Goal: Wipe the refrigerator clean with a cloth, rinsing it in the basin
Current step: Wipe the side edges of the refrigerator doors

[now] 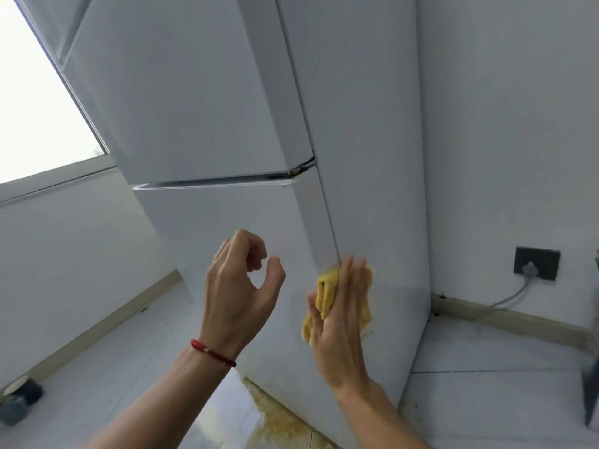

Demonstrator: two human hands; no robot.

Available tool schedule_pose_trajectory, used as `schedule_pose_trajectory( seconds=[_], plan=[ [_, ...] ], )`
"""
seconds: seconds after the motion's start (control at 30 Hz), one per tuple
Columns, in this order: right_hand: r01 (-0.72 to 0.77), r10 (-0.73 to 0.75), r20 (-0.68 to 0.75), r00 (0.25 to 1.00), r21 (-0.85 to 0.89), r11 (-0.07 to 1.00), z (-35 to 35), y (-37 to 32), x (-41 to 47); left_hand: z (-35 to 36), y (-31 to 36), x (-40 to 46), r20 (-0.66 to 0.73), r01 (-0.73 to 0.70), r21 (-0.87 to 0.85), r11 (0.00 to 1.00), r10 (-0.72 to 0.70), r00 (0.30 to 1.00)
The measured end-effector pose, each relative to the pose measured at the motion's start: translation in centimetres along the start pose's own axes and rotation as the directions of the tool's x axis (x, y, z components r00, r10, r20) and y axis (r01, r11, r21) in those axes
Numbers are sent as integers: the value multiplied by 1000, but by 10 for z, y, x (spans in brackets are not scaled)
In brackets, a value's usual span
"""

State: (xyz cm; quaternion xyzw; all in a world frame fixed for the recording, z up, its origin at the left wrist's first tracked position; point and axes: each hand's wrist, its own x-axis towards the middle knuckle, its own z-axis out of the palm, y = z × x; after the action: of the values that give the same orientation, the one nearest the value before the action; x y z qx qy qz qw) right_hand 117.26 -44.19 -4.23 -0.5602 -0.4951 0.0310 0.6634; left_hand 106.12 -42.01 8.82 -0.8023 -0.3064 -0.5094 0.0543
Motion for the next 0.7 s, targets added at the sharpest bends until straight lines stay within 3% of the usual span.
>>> schedule_pose_trajectory(
  seconds=[0.1,0.27,0.5,0.63,0.7],
  plan=[
    [135,-133,-42,990,53,989,-5,-34,48,0,0,-9,5,36,-48,998,-36,999],
    [103,-104,21,994,18,994,-6,17,21,22,-22,-62,16,90,-123,988,-89,996],
    [-154,154,-13,988,15,988,19,141,-109,73,-36,-137,143,-22,-167,986,46,989],
    [-302,301,-47,953,-28,953,33,208,-184,94,-24,-160,177,21,-288,957,31,984],
    [-442,442,-33,897,-3,897,37,225,-204,101,-20,-169,141,69,-359,931,-19,990]
  ],
)
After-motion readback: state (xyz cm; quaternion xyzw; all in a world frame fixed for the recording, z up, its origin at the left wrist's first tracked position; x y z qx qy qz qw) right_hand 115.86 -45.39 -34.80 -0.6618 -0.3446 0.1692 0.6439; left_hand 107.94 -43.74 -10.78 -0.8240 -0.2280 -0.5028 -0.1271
